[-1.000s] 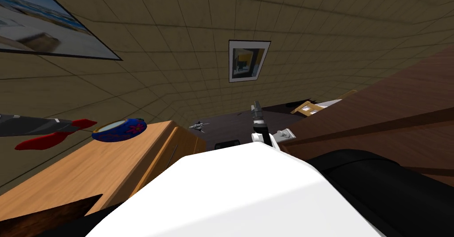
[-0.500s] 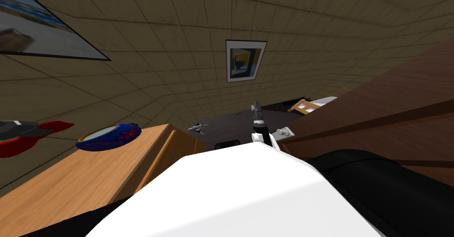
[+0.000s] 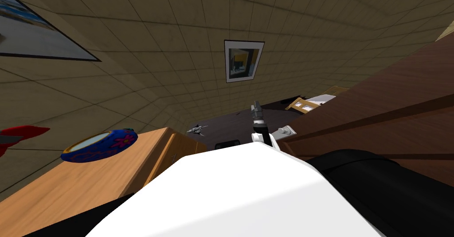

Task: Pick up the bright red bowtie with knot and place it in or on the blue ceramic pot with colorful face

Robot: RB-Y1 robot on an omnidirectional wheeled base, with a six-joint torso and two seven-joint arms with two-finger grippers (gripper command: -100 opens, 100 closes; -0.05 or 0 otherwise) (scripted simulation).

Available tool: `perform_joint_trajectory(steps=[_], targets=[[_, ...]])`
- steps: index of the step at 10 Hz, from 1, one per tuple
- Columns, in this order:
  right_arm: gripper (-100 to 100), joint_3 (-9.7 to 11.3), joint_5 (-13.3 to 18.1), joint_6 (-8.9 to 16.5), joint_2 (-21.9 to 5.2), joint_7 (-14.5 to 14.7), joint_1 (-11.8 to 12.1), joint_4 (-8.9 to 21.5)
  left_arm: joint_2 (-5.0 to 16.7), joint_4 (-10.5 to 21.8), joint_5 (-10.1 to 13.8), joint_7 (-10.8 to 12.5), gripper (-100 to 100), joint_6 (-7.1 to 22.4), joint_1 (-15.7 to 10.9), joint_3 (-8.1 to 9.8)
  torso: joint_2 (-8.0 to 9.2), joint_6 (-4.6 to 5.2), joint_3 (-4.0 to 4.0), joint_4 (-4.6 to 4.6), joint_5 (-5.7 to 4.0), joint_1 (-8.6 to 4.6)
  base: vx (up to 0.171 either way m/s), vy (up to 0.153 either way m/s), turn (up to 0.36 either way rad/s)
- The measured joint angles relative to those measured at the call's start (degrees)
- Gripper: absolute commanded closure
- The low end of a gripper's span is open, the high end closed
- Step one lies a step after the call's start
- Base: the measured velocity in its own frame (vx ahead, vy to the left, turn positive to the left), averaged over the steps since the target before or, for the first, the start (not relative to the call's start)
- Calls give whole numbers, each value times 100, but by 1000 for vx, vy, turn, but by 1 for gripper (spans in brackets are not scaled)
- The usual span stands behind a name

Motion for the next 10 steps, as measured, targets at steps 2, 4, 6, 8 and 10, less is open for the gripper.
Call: perform_joint_trajectory(steps=[2,4,6,8,10], targets=[[0,0,0,0,0,0,0,0,-25,212,-181,-140,100,101,-94,188,-2,3,-1,0,-1,4,43,105,-76],[0,0,0,0,0,0,0,0,-23,451,-293,-298,100,156,-248,229,4,2,2,0,5,9,20,76,-40],[0,0,0,0,0,0,0,0,-35,601,-383,-401,100,208,-324,294,8,2,4,1,1,-9,16,41,-26],[0,0,0,0,0,0,0,0,-69,752,-535,-508,100,341,-376,475,4,6,2,0,0,-7,29,70,-59],[0,0,0,0,0,0,0,0,-120,837,-718,-599,100,582,-372,765,6,7,2,0,4,4,10,76,-39]])
